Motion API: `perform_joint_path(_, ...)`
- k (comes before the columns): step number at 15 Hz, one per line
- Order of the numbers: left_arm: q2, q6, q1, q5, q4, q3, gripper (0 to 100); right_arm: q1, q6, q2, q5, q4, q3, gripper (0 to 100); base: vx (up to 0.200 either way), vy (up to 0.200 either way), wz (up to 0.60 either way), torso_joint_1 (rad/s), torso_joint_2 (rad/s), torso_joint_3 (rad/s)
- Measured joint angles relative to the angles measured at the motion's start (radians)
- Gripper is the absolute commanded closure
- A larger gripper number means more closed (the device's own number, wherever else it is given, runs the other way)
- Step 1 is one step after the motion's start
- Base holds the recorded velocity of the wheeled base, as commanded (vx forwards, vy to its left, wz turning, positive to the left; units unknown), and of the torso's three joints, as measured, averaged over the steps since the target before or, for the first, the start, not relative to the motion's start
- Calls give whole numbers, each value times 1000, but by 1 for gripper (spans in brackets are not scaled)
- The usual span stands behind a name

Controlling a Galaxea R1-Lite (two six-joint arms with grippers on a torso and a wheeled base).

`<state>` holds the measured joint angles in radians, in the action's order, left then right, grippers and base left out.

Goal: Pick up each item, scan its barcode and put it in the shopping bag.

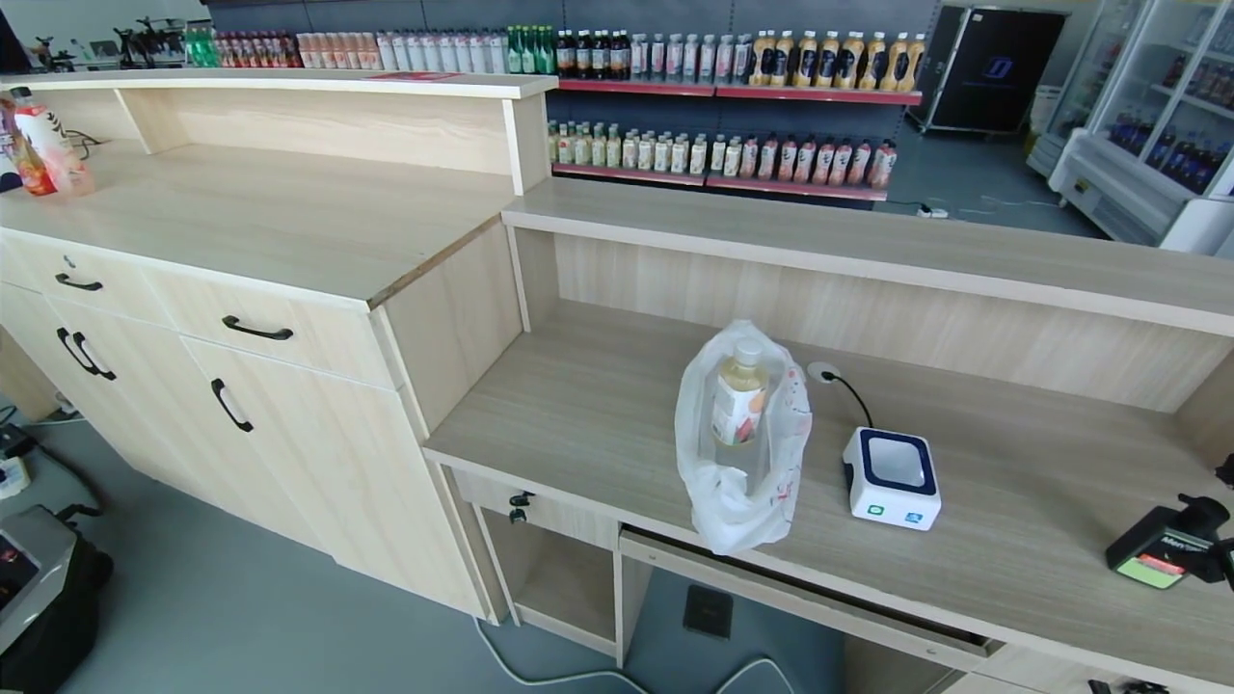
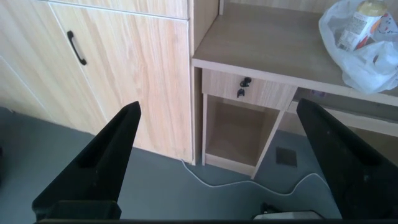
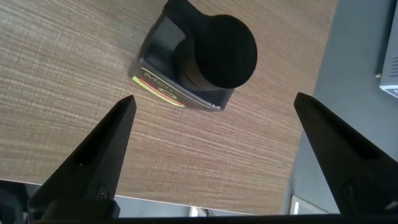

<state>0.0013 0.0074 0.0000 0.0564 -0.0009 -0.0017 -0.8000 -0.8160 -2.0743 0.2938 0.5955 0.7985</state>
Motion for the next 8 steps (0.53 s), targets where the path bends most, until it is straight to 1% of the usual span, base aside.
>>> perform_joint_path(4, 0, 0, 0, 0, 0, 0, 0, 30, -10, -49, 27, 0, 54, 0, 0, 0, 0, 0, 0, 0)
perform_joint_path(8, 0, 0, 0, 0, 0, 0, 0, 61, -45, -100, 80, -2, 104, 0, 0, 0, 0, 0, 0, 0)
